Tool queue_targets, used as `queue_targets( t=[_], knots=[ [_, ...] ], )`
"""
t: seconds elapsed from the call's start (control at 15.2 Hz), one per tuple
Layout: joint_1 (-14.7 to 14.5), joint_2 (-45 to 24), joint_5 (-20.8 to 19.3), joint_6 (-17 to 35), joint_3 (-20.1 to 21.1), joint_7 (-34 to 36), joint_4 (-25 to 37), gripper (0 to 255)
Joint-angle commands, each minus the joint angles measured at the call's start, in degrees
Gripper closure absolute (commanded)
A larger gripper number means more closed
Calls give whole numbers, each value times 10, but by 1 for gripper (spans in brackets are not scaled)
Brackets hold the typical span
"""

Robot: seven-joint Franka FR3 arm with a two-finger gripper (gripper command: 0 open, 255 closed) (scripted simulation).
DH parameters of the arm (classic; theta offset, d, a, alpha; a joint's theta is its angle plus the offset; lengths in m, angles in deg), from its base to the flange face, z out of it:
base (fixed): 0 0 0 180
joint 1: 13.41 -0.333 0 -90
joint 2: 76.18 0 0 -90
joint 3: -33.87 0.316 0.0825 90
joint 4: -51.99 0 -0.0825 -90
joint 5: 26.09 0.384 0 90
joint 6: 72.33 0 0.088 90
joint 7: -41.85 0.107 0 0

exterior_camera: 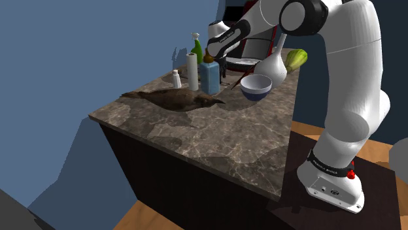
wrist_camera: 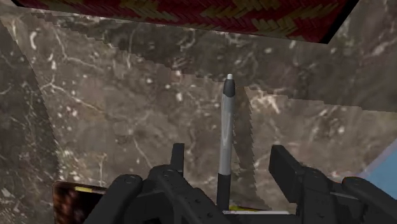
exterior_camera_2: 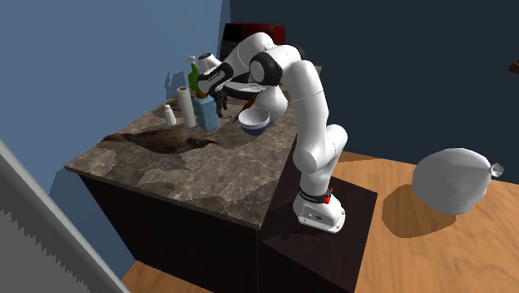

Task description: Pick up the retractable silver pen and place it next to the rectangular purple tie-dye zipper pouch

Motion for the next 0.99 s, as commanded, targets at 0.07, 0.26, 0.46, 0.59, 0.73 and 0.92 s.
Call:
queue_targets(
  t=[0.07,0.26,0.46,0.59,0.73,0.92],
  knots=[
    [0,0,0,0,0,0,0,0],
    [-2,9,1,-15,1,-1,6,0],
    [-9,30,3,-58,4,-2,27,0],
    [-9,30,3,-58,4,-2,27,0],
    [-9,30,3,-58,4,-2,27,0],
    [-9,30,3,-58,4,-2,27,0]
  ],
)
